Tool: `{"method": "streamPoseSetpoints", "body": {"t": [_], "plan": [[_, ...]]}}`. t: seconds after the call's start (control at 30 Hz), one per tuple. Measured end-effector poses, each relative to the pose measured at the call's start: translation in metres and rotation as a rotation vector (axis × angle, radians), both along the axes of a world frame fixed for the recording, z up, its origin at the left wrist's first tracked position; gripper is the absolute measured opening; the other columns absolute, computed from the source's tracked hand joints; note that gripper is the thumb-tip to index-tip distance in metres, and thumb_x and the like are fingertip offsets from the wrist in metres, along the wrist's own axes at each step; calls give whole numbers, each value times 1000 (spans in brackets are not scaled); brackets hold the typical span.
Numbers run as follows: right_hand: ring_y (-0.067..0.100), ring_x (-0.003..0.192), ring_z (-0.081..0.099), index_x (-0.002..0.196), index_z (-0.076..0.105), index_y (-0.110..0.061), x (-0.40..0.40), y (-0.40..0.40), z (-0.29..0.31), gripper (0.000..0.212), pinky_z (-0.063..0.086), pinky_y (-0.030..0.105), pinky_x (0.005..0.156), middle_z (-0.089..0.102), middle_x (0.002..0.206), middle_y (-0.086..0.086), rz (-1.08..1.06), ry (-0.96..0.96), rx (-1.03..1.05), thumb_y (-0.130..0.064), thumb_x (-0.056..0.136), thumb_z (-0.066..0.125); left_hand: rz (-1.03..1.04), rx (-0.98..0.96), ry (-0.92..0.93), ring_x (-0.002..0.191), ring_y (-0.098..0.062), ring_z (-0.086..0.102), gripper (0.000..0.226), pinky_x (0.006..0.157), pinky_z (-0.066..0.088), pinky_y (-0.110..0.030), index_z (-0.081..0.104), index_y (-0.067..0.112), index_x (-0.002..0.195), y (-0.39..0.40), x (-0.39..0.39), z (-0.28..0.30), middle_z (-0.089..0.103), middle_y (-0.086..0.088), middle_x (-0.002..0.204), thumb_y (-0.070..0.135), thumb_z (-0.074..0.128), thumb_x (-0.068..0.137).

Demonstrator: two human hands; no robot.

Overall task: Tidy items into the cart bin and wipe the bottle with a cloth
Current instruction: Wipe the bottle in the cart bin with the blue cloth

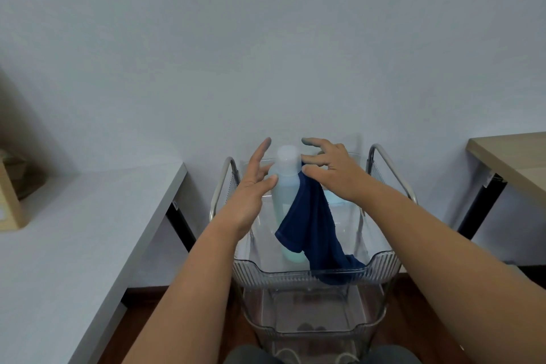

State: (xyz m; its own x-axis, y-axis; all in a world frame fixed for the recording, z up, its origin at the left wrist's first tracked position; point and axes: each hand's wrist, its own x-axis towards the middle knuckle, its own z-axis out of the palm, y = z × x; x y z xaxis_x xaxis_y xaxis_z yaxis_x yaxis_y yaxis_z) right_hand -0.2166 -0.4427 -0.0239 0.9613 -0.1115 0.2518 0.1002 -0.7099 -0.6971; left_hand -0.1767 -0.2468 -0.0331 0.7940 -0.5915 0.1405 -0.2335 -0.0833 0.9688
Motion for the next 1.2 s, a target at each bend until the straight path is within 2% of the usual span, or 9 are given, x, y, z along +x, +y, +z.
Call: {"method": "streamPoseSetpoints", "body": {"t": [0.17, 0.27, 0.4, 0.53, 0.7, 0.87, 0.97, 1.07, 1.2], "plan": [[22, 134, 26, 134, 49, -48, -6, 1, -7, 39, 20, 45, 113, 36, 148, -14, -117, 27, -53, -43, 95, 43, 182, 117, -240, 104, 24, 45, 51, 86, 33, -4, 25, 72, 134, -13, -10, -1, 41, 33, 122, 33, 40, 104], [21, 131, 35, 135, 48, -45, -15, 14, -16, 41, 28, 46, 110, 48, 137, -9, -219, -47, 70, -49, 94, 45, 307, 90, -370, 100, 37, 34, 49, 81, 28, -3, 19, 65, 141, -27, -27, -15, 35, 32, 120, 42, 40, 102], [17, 127, 40, 133, 51, -45, -27, 25, -27, 44, 32, 44, 108, 51, 132, -11, -266, -128, 118, -56, 91, 48, 287, -69, -257, 126, 8, 44, 60, 103, 43, -22, 19, 62, 142, -32, -24, -18, 43, 23, 138, 22, 42, 104], [18, 133, 30, 133, 45, -54, -25, 17, -25, 48, 23, 43, 104, 41, 144, -15, -278, -54, -28, -66, 87, 44, 172, -32, -256, 97, 12, 60, 63, 77, 43, -2, 18, 59, 141, -21, -10, -15, 59, 26, 108, 15, 42, 103], [19, 138, 21, 134, 39, -59, -18, -1, -21, 47, 14, 39, 101, 32, 150, -19, -181, 22, -106, -67, 88, 39, 67, 66, -189, 101, 28, 47, 63, 75, 33, 9, 12, 55, 144, -15, 2, -5, 48, 19, 117, 17, 41, 103], [19, 138, 18, 133, 35, -62, -16, -20, -14, 43, 11, 38, 98, 28, 151, -22, -88, 89, -146, -66, 90, 36, -48, 122, -33, 112, 17, 50, 65, 95, 34, -19, 11, 67, 142, -7, 14, 4, 60, 29, 115, 30, 47, 103], [20, 138, 18, 135, 34, -61, -14, -24, -9, 44, 12, 43, 104, 27, 152, -20, -81, 121, -198, -65, 91, 36, -88, 163, 9, 126, -3, 49, 66, 106, 32, -32, 9, 63, 145, -8, 18, 13, 59, 18, 130, 28, 46, 103], [21, 138, 19, 136, 34, -61, -15, -21, -10, 45, 14, 43, 103, 28, 152, -20, -111, 105, -211, -65, 91, 36, 67, 161, -135, 122, -4, 49, 64, 95, 36, -21, 10, 60, 145, -17, 6, 8, 48, 10, 138, 29, 45, 102], [18, 138, 20, 136, 33, -61, -17, -14, -16, 46, 10, 34, 94, 31, 150, -20, -121, 87, -138, -67, 90, 35, 282, -10, -189, 108, -5, 60, 58, 81, 48, -16, 22, 51, 146, -30, -17, -17, 49, 19, 125, 37, 52, 98]]}}
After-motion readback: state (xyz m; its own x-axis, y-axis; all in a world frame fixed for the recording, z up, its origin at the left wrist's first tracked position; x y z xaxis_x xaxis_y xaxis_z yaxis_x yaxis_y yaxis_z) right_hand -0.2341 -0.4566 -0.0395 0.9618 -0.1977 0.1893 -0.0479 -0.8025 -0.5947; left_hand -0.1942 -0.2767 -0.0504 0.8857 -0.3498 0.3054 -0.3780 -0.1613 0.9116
